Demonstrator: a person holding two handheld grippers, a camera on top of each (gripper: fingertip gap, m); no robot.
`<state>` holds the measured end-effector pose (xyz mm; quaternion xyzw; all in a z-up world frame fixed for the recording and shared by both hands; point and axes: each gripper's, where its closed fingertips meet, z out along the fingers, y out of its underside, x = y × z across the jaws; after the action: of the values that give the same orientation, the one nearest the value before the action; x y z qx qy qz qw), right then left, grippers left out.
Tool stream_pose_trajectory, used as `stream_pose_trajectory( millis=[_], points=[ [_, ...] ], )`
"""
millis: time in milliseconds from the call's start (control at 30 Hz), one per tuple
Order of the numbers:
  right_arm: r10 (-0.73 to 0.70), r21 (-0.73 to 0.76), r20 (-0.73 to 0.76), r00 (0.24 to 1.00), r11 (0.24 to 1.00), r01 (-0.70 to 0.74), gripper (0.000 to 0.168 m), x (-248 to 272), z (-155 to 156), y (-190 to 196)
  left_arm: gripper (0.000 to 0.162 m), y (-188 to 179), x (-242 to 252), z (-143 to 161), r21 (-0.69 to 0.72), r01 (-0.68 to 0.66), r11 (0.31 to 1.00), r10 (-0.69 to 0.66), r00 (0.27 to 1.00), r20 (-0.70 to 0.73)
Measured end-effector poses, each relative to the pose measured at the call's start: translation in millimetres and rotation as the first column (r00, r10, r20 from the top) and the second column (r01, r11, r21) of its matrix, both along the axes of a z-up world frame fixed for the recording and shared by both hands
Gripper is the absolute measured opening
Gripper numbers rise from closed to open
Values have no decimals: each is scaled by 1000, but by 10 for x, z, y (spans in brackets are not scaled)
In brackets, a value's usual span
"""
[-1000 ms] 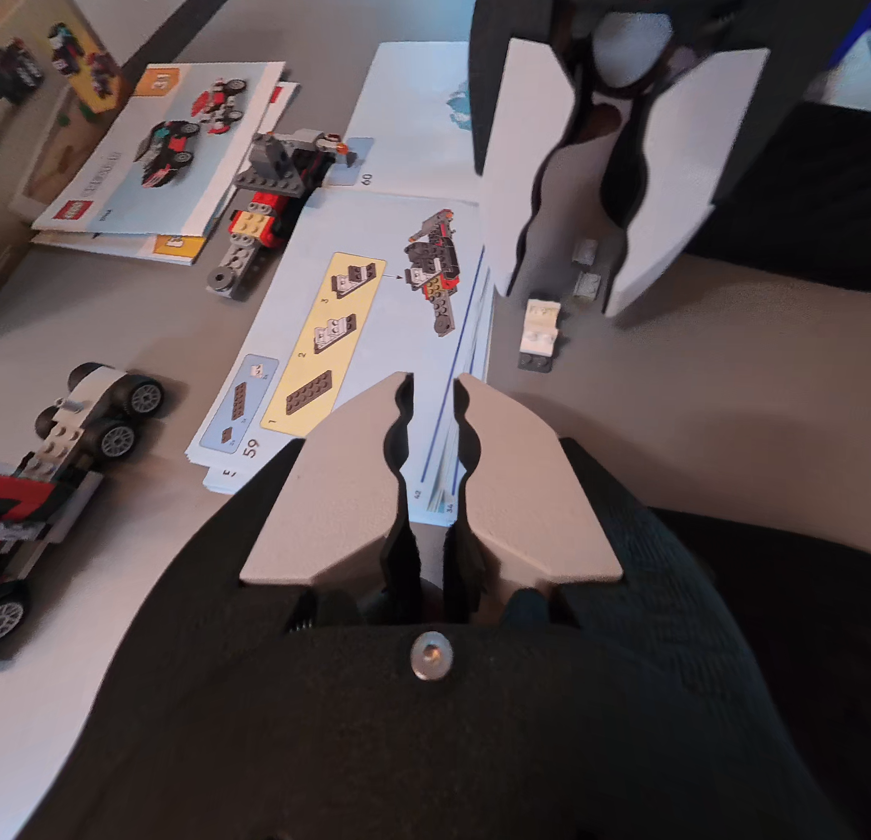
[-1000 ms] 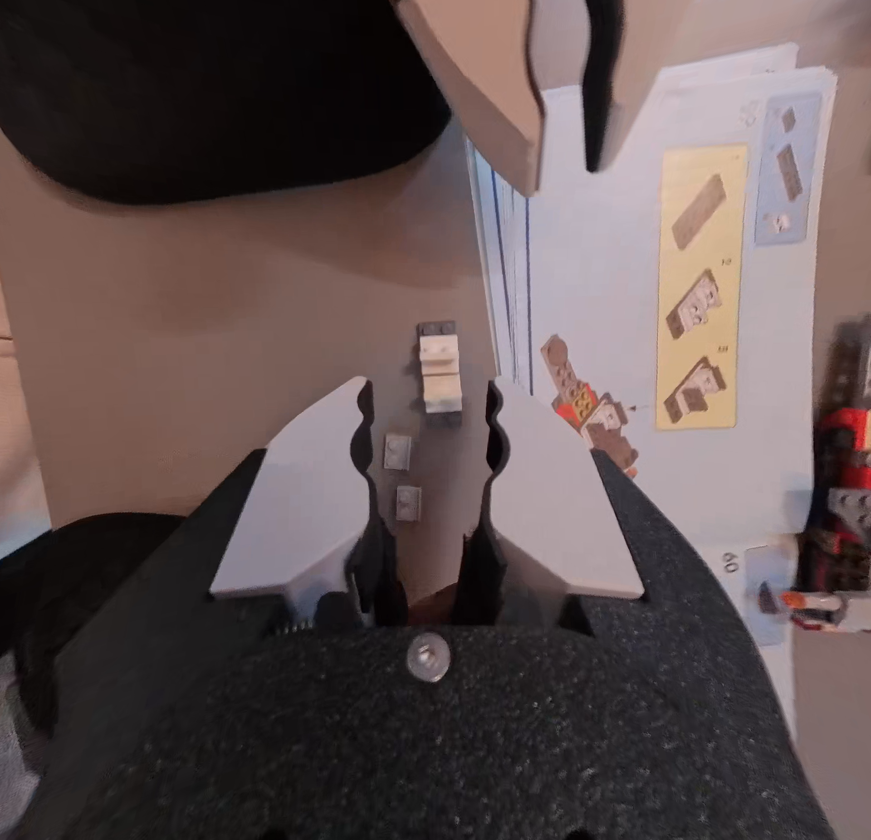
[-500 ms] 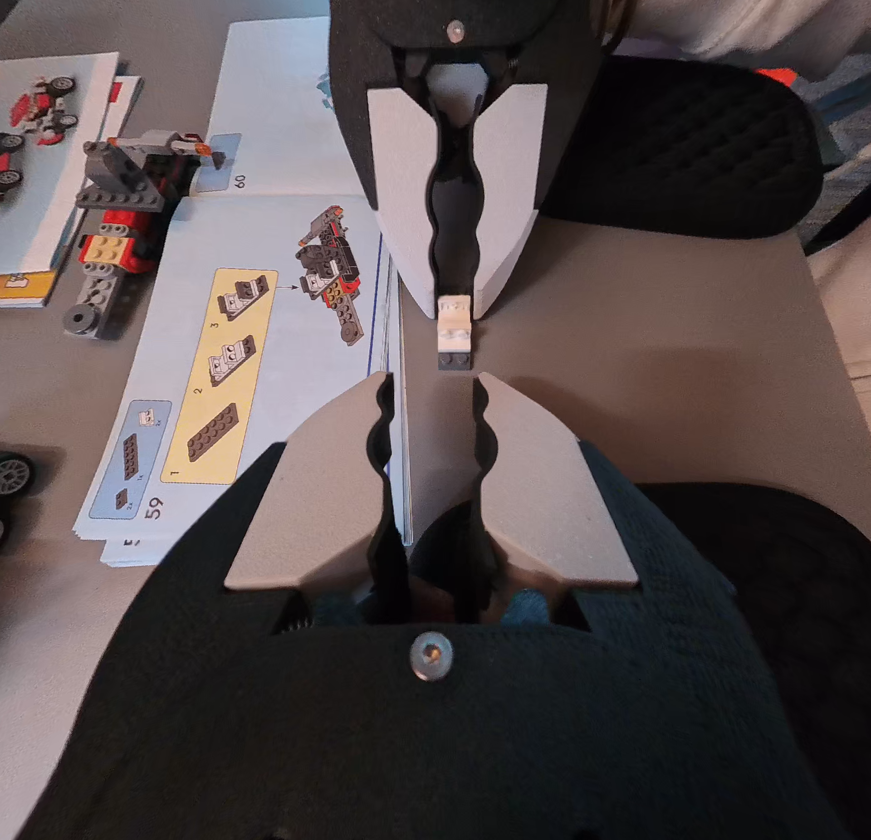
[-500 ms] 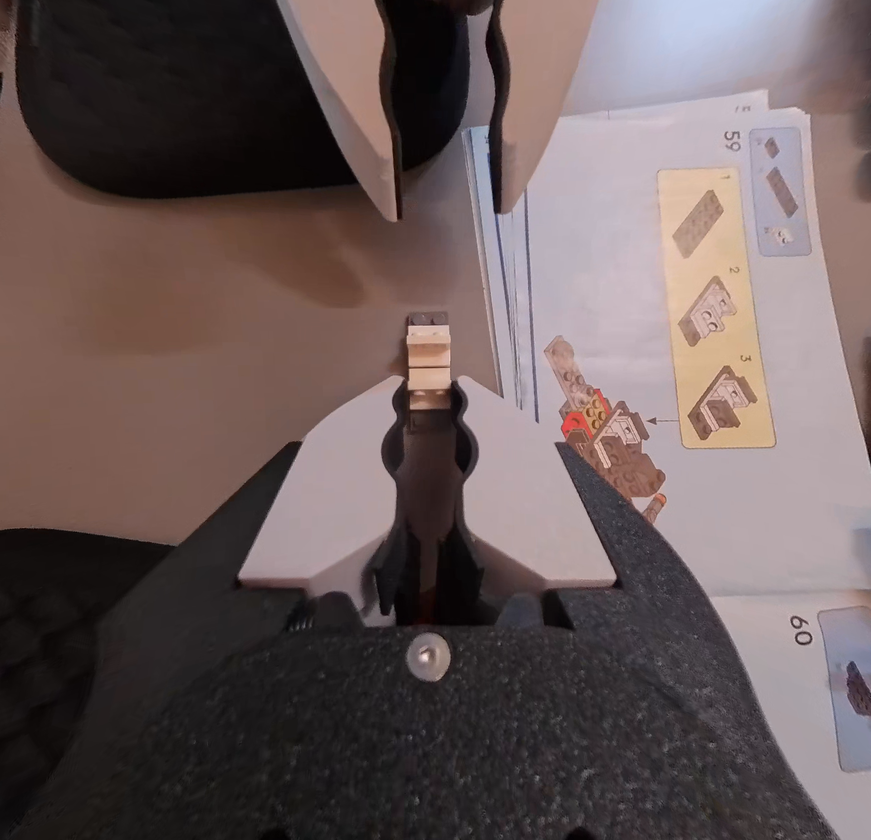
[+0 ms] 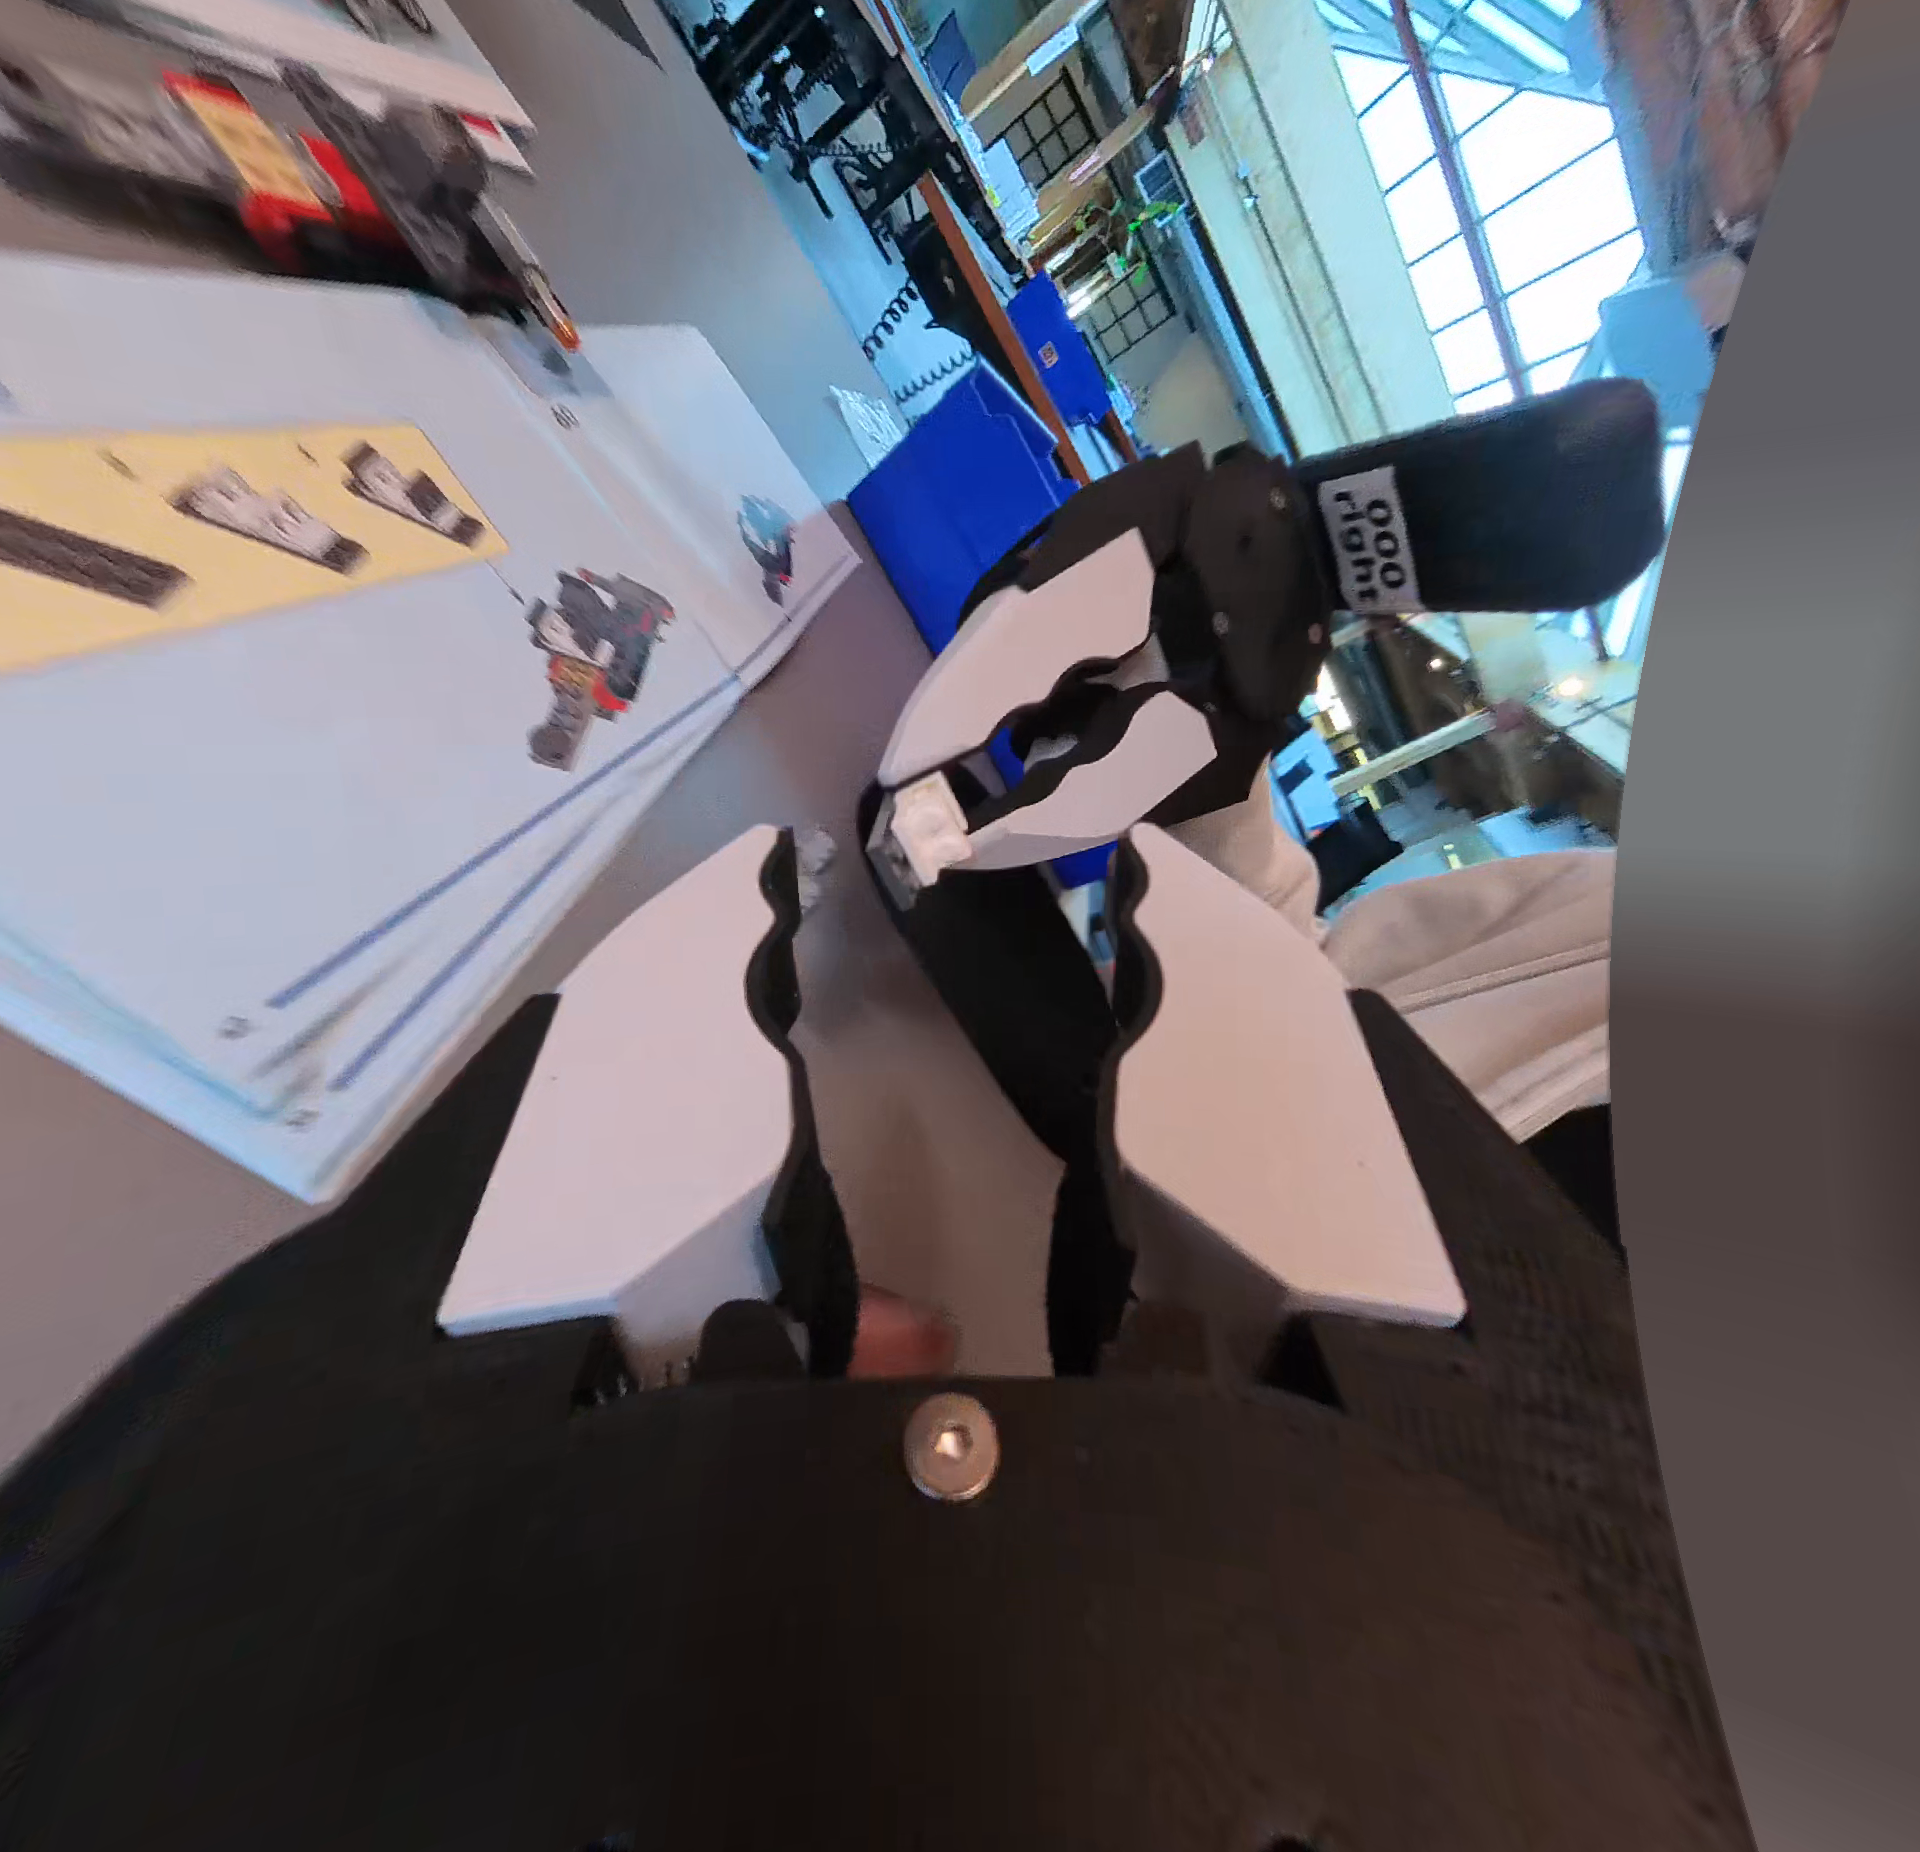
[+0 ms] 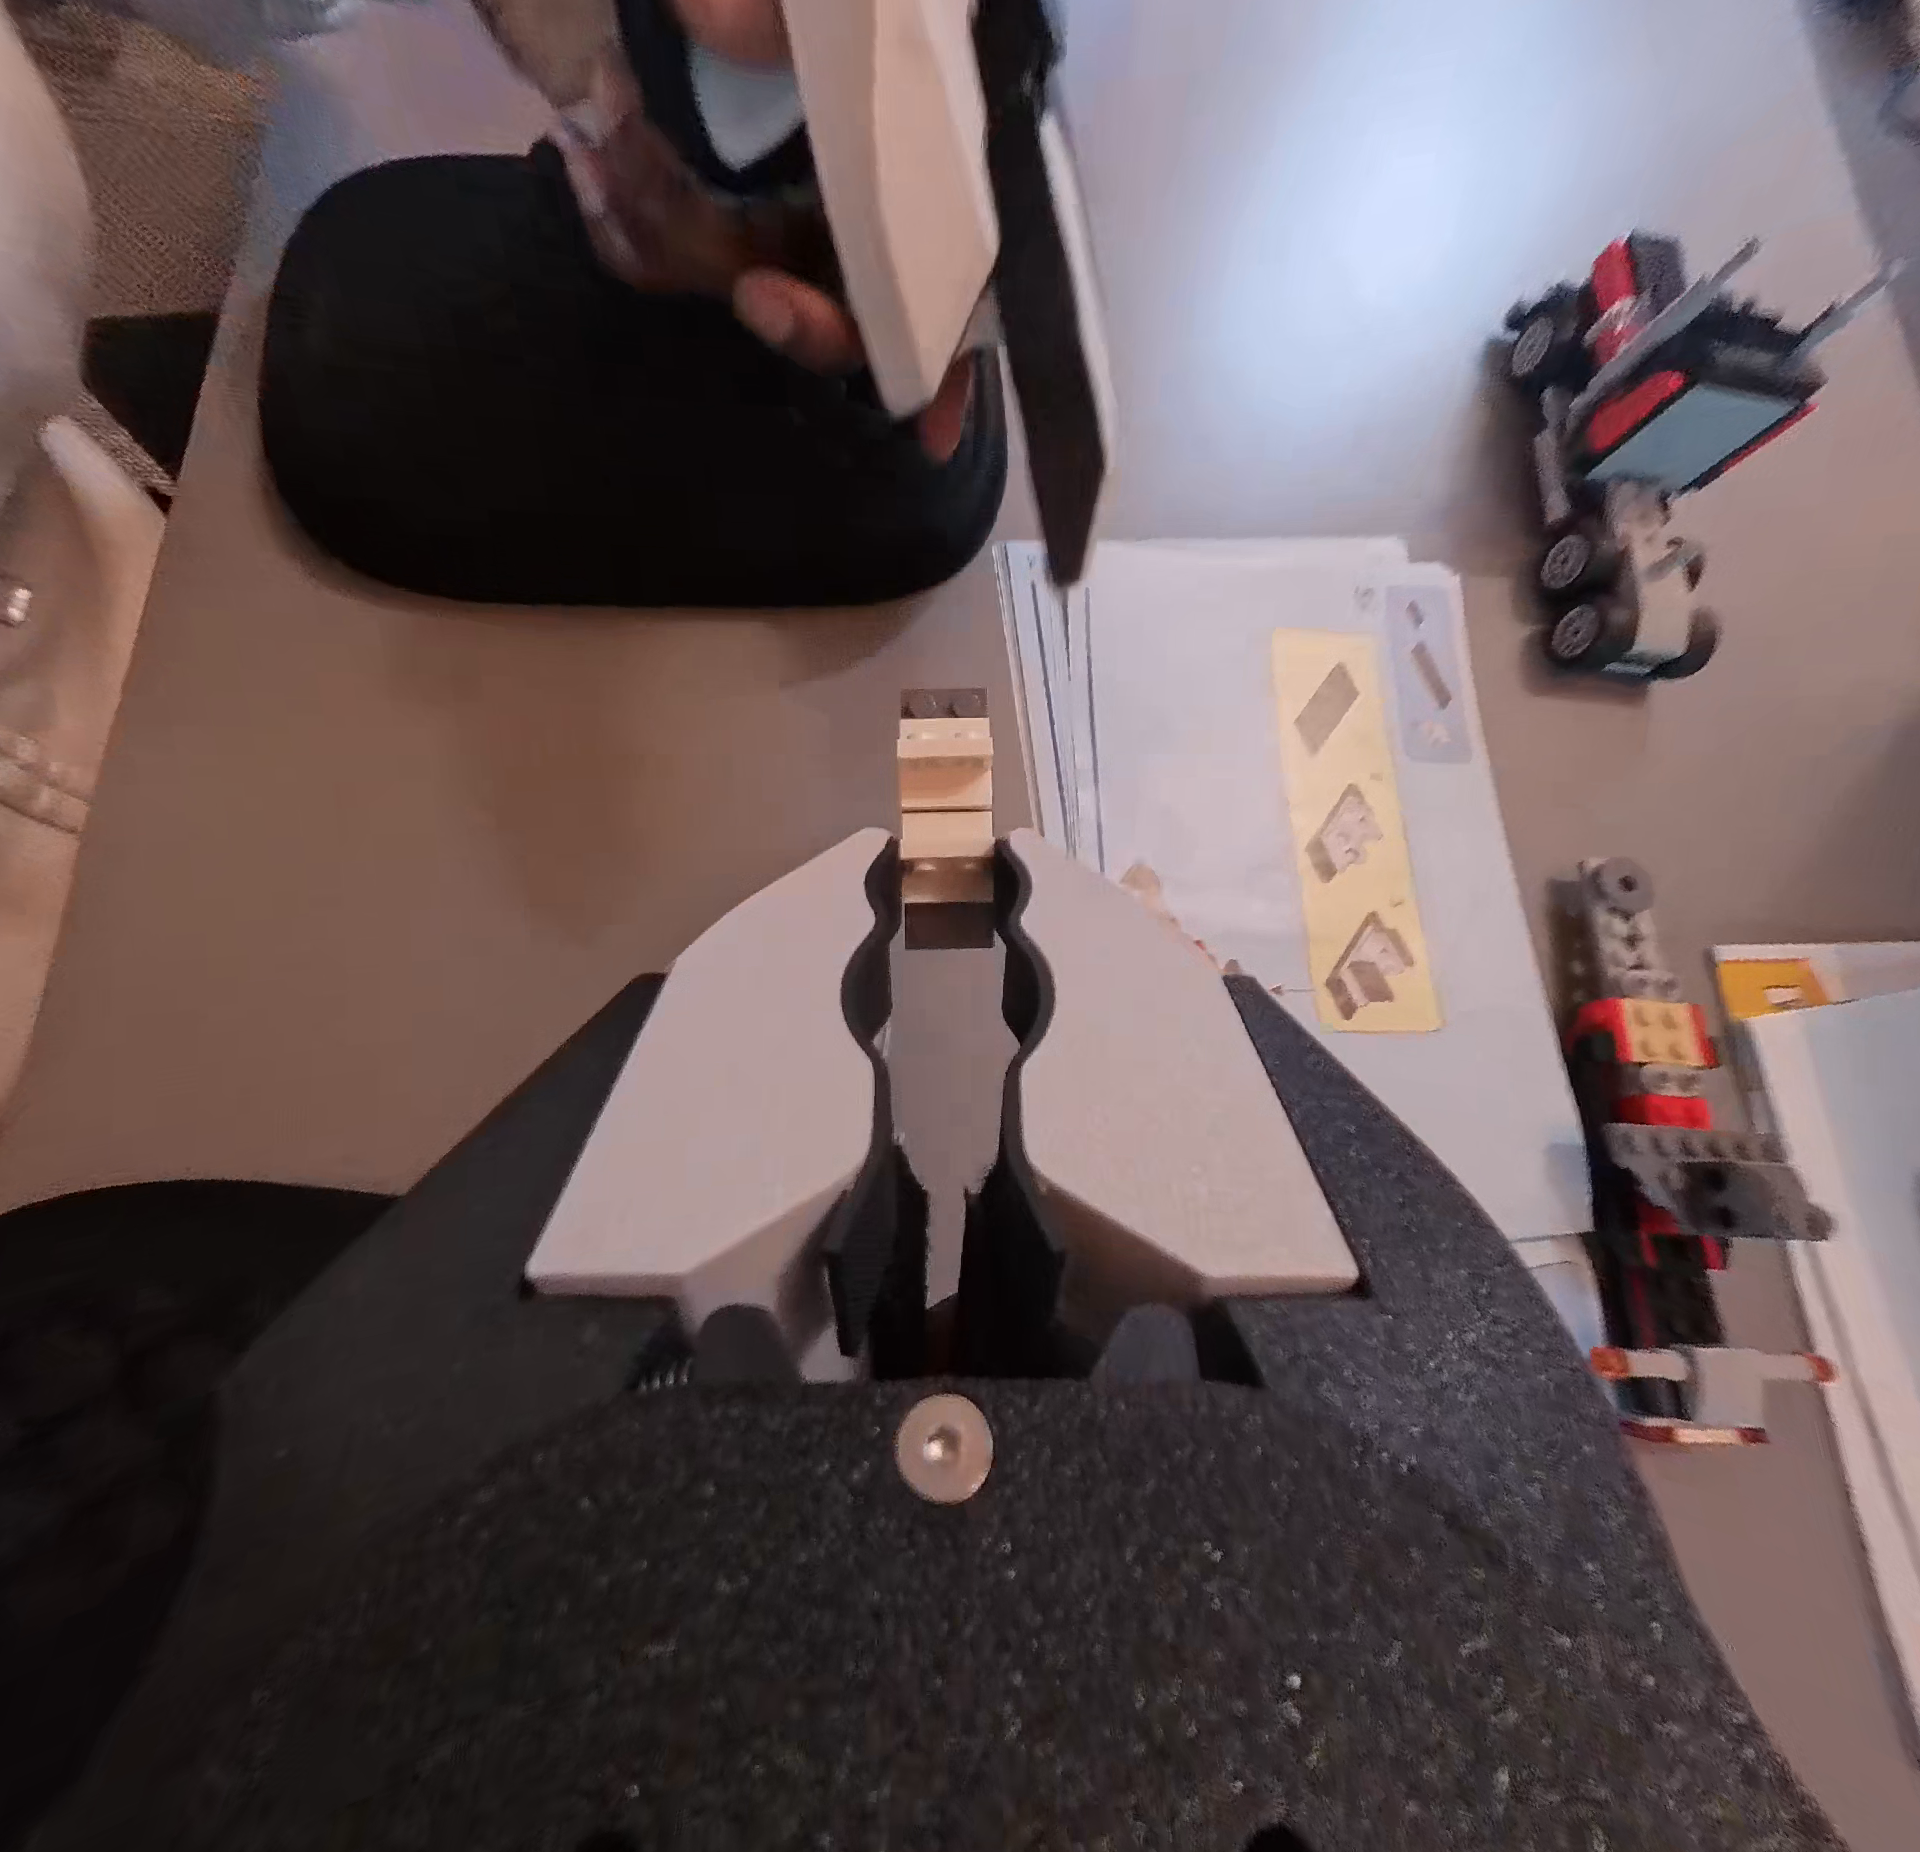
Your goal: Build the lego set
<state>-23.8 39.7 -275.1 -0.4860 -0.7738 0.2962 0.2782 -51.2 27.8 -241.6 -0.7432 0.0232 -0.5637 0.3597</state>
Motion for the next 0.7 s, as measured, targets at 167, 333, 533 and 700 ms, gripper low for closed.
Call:
stream_pose_trajectory(
  millis=[167, 333, 533, 700],
  points=[
    [22, 15, 11, 1000, 1000, -22, 17, -3, 134, -125, 61, -20, 253, -30, -134, 24, 991, -7, 992, 129],
    [18, 28, 8, 1000, 999, -19, 17, 8, 159, -159, 52, -117, 365, -57, -198, 103, 975, -64, 979, 193],
    [23, 68, -2, 1000, 997, -23, 17, -7, 177, -187, 17, -117, 358, -11, -147, 93, 985, -55, 968, 244],
    [41, 155, -67, 997, 987, -30, 17, -58, 300, -195, 16, -137, 319, 88, 1, 51, 999, -51, 981, 185]
  ],
)
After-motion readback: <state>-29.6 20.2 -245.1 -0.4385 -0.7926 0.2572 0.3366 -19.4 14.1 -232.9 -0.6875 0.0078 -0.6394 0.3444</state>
